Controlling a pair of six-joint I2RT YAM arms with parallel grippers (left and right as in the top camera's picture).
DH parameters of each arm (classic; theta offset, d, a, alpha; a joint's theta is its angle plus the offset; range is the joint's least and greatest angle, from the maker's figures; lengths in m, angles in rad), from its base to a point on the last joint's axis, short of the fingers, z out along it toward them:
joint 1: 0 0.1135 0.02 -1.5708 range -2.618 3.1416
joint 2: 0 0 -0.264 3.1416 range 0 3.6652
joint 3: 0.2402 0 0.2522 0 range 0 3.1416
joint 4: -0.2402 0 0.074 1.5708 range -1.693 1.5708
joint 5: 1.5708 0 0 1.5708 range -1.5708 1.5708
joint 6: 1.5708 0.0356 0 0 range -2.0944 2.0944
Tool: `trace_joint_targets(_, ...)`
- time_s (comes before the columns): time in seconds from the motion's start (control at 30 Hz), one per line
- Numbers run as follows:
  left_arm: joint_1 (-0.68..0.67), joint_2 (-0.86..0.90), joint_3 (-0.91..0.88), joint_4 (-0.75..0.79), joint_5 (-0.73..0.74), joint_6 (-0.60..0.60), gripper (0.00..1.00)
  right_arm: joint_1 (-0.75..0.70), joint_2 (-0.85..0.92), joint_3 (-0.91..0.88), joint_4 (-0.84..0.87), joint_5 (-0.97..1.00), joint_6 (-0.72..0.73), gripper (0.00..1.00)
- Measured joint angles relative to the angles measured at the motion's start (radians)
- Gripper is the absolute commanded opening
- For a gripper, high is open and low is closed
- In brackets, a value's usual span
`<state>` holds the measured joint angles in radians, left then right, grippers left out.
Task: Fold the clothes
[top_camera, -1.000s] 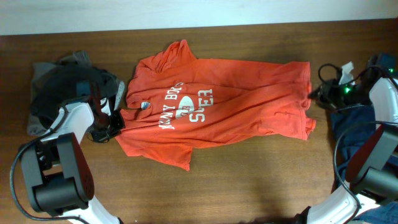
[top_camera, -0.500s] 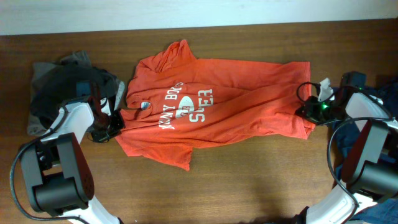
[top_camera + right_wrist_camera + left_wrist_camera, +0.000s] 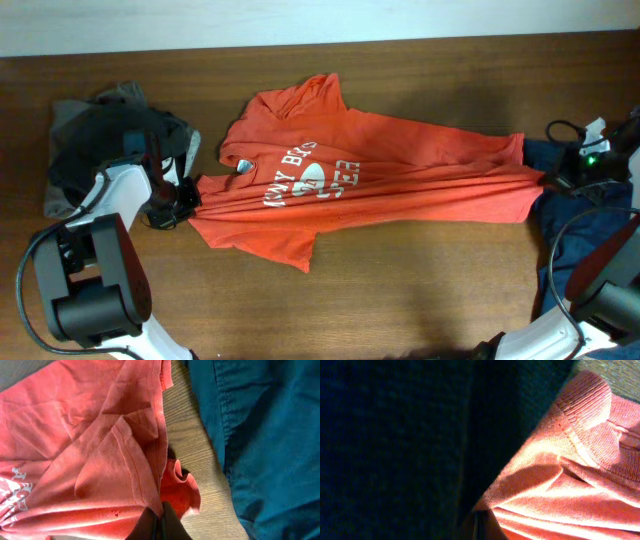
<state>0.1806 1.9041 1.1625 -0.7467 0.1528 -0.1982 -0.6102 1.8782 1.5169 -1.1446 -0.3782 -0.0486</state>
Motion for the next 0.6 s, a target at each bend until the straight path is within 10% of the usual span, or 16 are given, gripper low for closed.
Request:
trace_joint_targets(0.43,0.000,0.000,0.000,0.007,0.000,0.000,0.02,0.098,0.000,0.000,0.275,-0.122,0.000,0.04)
trace_joint_targets(0.6,0.000,0.000,0.002,-0.014,0.072,0.124,0.20,0.099,0.000,0.000,0.275,-0.137,0.001,0.04)
